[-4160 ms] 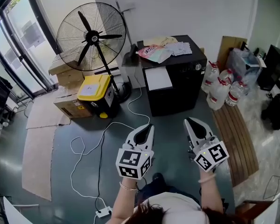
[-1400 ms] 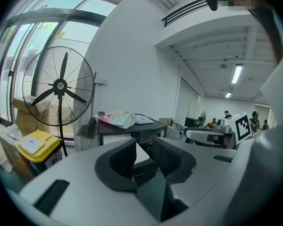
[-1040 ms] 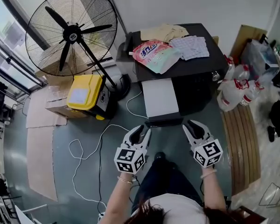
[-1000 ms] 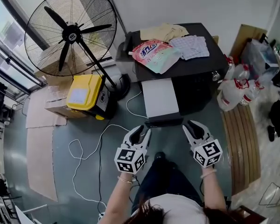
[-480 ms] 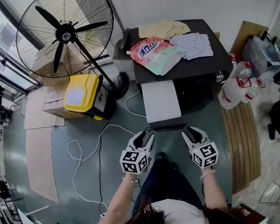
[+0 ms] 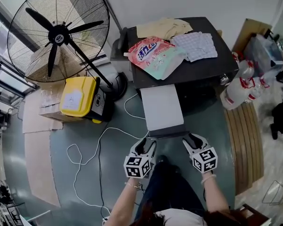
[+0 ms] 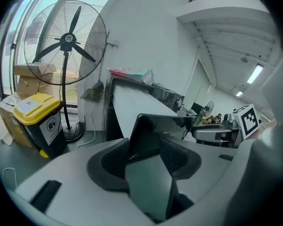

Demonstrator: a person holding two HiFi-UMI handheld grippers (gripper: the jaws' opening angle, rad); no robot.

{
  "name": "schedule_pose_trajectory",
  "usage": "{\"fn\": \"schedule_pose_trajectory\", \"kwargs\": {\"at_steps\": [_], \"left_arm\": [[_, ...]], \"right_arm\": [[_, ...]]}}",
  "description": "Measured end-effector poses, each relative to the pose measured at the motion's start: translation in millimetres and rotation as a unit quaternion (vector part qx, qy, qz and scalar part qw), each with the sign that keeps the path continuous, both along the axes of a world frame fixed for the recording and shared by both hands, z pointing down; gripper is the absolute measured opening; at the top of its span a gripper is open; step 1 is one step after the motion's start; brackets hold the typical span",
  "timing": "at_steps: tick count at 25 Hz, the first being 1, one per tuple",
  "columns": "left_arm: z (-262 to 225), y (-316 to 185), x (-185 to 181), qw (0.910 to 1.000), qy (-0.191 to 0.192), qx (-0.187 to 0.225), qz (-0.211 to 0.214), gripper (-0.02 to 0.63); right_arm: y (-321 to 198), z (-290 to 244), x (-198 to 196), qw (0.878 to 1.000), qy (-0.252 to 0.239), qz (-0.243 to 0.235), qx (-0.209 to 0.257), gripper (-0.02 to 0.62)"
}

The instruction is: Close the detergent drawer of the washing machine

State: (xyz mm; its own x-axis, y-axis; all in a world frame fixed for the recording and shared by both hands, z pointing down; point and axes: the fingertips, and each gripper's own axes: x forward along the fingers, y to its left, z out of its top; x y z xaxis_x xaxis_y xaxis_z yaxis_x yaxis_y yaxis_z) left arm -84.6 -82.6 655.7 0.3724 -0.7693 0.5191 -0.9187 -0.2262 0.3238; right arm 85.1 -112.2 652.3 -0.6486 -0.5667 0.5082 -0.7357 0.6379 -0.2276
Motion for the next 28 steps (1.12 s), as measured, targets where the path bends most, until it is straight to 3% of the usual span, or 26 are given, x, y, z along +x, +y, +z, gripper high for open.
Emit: {"fn": "schedule_pose_trajectory", "kwargs": {"at_steps": [9, 19, 28], "left_arm": [[21.4, -11.2, 3.2, 0.9997, -0.003, -0.016, 0.018, 0.227], [23.6, -14.7, 4.4, 0.9991, -0.037, -0.010, 0.020, 0.218], [10.9, -12.4, 3.4, 0.9997, -0.022, -0.004, 0.005, 0.209]], "right_arm": [[-11.8, 18.6, -5.1, 1.000, 0.006, 0.007, -0.013, 0.173], [-15.4, 18.3, -4.8, 0.999, -0.001, 0.042, -0.016, 0.169], [-13.9, 4.2, -2.7, 0.998, -0.012, 0.065, -0.011, 0.163]]}}
